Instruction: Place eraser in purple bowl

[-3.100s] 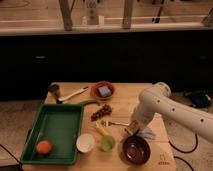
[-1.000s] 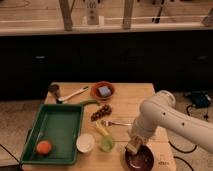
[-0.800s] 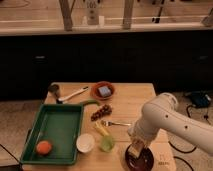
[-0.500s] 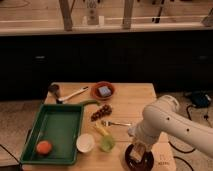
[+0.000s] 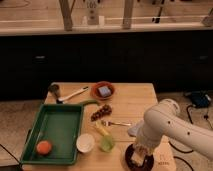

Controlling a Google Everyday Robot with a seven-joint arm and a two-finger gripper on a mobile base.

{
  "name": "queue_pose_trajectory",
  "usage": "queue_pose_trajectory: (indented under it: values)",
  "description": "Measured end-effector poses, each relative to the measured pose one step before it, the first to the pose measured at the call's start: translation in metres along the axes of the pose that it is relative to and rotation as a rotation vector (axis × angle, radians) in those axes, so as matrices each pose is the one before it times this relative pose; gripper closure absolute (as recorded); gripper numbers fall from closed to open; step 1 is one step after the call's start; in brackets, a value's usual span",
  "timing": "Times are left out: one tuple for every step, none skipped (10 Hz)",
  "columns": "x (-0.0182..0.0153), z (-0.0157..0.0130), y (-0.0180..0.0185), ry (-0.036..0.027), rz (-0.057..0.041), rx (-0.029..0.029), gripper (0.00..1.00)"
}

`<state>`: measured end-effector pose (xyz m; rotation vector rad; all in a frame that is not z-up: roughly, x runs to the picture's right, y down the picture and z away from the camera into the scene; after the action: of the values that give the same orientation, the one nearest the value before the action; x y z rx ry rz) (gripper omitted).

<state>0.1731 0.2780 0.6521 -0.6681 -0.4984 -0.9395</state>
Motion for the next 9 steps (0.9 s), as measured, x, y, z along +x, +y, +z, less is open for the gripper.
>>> queue_pose_trajectory:
  values:
    - [0.00042,0.00072,0.00067,-0.00031,-0.00146,-0.00078,0.21]
    - [0.00026,0.00012,0.0011,0.00002,-0.00047,-0.00034,0.2]
    - [0.00032,-0.00027,0.00092,0.00017,-0.00055,0.00048,0.2]
    - [0.00023,-0.00125,0.00139,0.00009,-0.00172,0.00118,0.2]
    - [0.0001,-0.00055,0.00124,-0.00105,-0.00115,0.00075,0.2]
    - [0.00002,-0.00047,0.00085,-0.00156,-0.00231,0.00004,0.2]
    - [0.00065,-0.0009,0.00076,-0.00231,-0.00405,-0.00068,0.2]
    - [0.00049,-0.00048,0.00003,-0.00163,-0.00283,-0.00066,0.2]
    - [0.00056,-0.00045,0.0,-0.00097,-0.0012,0.00003,0.2]
